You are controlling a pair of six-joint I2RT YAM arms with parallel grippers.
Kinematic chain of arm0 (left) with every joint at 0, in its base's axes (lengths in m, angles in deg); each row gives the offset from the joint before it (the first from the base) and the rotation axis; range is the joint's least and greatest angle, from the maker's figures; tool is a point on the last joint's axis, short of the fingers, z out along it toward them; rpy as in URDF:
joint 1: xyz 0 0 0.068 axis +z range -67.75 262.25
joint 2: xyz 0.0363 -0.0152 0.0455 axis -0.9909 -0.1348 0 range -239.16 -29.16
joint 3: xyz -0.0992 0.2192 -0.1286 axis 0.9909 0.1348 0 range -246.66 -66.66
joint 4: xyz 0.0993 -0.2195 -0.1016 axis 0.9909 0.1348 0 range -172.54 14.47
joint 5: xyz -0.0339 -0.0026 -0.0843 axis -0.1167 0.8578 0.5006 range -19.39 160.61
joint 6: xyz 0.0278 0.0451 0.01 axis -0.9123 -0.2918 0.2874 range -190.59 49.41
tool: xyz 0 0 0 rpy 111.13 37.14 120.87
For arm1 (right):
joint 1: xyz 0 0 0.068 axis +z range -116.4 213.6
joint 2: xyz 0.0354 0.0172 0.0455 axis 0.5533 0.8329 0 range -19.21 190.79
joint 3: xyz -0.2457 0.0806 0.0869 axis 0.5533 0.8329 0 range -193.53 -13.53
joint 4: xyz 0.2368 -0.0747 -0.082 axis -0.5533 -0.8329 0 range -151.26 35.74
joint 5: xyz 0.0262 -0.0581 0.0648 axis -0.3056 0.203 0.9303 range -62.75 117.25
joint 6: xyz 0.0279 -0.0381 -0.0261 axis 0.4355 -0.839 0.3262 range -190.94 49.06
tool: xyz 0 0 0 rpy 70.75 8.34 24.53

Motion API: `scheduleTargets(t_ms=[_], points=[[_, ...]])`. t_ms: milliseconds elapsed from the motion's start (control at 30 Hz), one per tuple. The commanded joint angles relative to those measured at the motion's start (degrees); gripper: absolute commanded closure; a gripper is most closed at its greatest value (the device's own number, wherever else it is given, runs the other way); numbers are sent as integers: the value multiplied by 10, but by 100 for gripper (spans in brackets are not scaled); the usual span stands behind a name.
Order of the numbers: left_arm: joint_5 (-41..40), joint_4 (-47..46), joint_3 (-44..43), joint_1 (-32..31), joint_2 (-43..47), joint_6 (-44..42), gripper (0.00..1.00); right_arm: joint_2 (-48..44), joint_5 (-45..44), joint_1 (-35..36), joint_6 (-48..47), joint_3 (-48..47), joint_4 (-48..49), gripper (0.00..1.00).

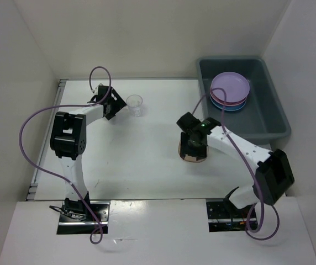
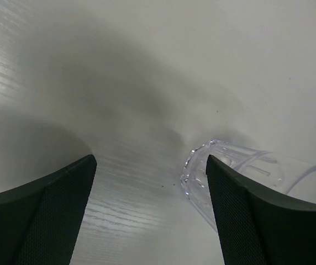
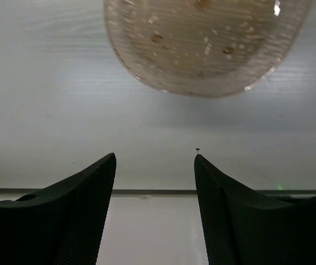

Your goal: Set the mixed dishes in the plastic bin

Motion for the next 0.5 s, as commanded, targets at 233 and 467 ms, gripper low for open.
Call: scheduleTargets(t_ms=[233,467], points=[[25,54,12,0,-36,-4,12,232,-112,65,-48,-161,55,36],[31,49,12,0,-31,-4,12,308,-182,76,-67,-192,26,36]])
